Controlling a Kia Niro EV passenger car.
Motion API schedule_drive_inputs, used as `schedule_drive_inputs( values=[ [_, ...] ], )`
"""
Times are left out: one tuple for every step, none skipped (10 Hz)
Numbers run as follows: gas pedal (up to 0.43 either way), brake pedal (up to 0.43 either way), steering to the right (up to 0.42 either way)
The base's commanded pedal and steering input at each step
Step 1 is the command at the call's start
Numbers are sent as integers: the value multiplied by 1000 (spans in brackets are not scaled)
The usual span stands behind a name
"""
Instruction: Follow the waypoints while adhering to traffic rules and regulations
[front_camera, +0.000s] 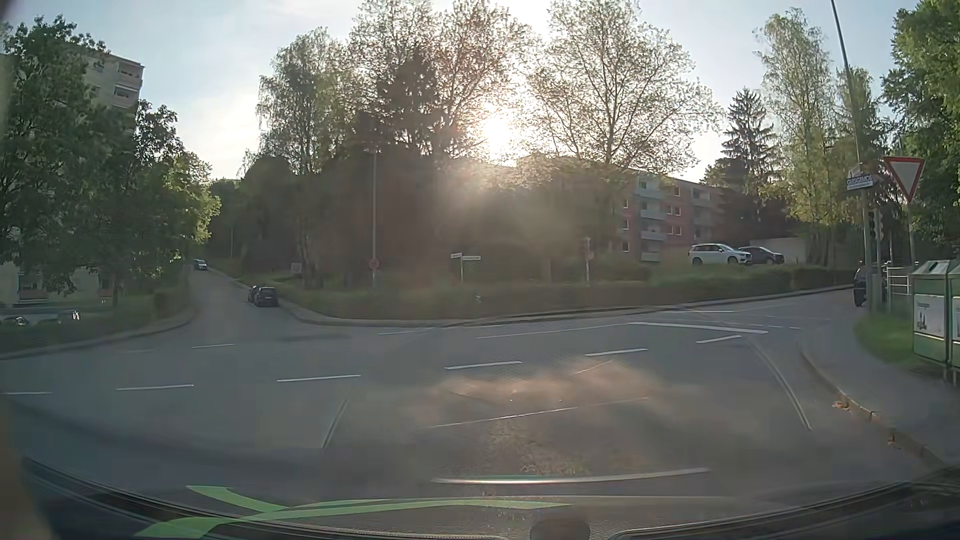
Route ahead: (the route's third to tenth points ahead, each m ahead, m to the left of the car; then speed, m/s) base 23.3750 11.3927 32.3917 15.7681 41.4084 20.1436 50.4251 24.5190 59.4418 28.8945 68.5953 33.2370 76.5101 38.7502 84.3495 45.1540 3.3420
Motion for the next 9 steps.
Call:
schedule_drive_inputs(
  values=[
    [0,110,-107],
    [0,116,-118],
    [0,122,-127],
    [0,140,-133],
    [0,146,-136],
    [0,152,-137],
    [0,165,-138],
    [0,171,-139],
    [0,171,-141]
  ],
)
